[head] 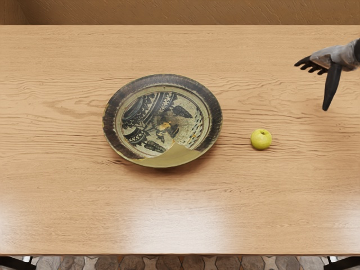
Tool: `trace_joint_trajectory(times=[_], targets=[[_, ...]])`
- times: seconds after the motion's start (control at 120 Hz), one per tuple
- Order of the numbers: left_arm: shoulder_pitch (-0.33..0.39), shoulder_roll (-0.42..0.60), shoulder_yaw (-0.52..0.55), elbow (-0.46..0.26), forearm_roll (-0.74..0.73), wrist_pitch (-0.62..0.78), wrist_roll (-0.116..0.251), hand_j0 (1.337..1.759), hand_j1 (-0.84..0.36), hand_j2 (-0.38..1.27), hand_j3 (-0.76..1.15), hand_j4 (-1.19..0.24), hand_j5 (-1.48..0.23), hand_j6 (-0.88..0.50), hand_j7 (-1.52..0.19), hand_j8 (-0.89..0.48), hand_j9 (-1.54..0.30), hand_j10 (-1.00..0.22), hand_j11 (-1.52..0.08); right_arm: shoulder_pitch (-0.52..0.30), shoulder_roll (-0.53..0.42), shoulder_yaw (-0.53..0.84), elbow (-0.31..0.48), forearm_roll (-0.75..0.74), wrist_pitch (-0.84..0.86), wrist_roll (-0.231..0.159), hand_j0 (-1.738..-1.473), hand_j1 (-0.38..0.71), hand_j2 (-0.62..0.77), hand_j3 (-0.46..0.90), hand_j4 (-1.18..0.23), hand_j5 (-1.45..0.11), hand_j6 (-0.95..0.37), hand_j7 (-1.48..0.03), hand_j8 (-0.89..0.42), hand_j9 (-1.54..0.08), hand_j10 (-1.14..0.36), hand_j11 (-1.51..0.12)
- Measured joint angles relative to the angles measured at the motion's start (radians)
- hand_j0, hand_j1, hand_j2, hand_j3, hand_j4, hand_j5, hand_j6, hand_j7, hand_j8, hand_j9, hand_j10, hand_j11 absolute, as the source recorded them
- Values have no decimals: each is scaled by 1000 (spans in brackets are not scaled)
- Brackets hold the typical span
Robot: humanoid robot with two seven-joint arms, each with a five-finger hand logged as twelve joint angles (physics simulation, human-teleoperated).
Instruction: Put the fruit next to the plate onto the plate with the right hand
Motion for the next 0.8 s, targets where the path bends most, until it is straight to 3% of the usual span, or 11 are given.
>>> trace_joint_trajectory(times=[0.067, 0.183, 0.267, 0.317, 0.392, 0.475, 0.642, 0.8], targets=[[0, 0, 0, 0, 0, 0, 0, 1658, 349, 0, 0, 0, 0, 0, 0, 0, 0, 0, 0, 1, 7, 4, 5, -3, 0, -13, -1658, -324, -4, 0, -23, -27, -24, -27, -23, -27, -22, -27], [0, 0, 0, 0, 0, 0, 0, 1658, 349, 0, 0, 0, 0, 0, 0, 0, 0, 0, 0, 7, 51, 11, 8, -5, 0, -70, -1658, -325, -4, 0, -23, -27, -24, -27, -23, -27, -22, -27], [0, 0, 0, 0, 0, 0, 0, 1658, 349, 0, 0, 0, 0, 0, 0, 0, 0, 0, 0, 20, 68, 14, 29, -6, 0, -143, -1658, -324, -4, 0, -23, -28, -24, -27, -23, -27, -22, -27], [0, 0, 0, 0, 0, 0, 0, 1658, 349, 0, 0, 0, 0, 0, 0, 0, 0, 0, 0, 52, 40, 16, 135, -5, 0, -212, -1658, -323, -5, 0, -24, -29, -25, -28, -24, -29, -23, -29], [0, 0, 0, 0, 0, 0, 0, 1658, 349, 0, 0, 0, 0, 0, 0, 0, 0, 0, 0, 108, -62, 19, 419, -6, -48, -356, -1658, -322, -5, 0, -25, -30, -26, -30, -25, -30, -24, -30], [0, 0, 0, 0, 0, 0, 0, 1658, 349, 0, 0, 0, 0, 0, 0, 0, 0, 0, 0, 137, -129, 82, 627, -8, -115, -439, -1658, -322, -5, 0, -26, -30, -27, -30, -26, -30, -25, -30], [0, 0, 0, 0, 0, 0, 0, 1658, 349, 0, 0, 0, 0, 0, 0, 0, 0, 0, 0, 139, -212, 143, 889, -12, -368, -494, -1658, -320, -5, 0, -27, -32, -28, -32, -27, -32, -26, -32], [0, 0, 0, 0, 0, 0, 0, 1658, 349, 0, 0, 0, 0, 0, 0, 0, 0, 0, 0, 95, -247, 158, 990, -24, -504, -504, -1658, -320, -4, 0, -27, -32, -29, -32, -28, -32, -27, -32]])
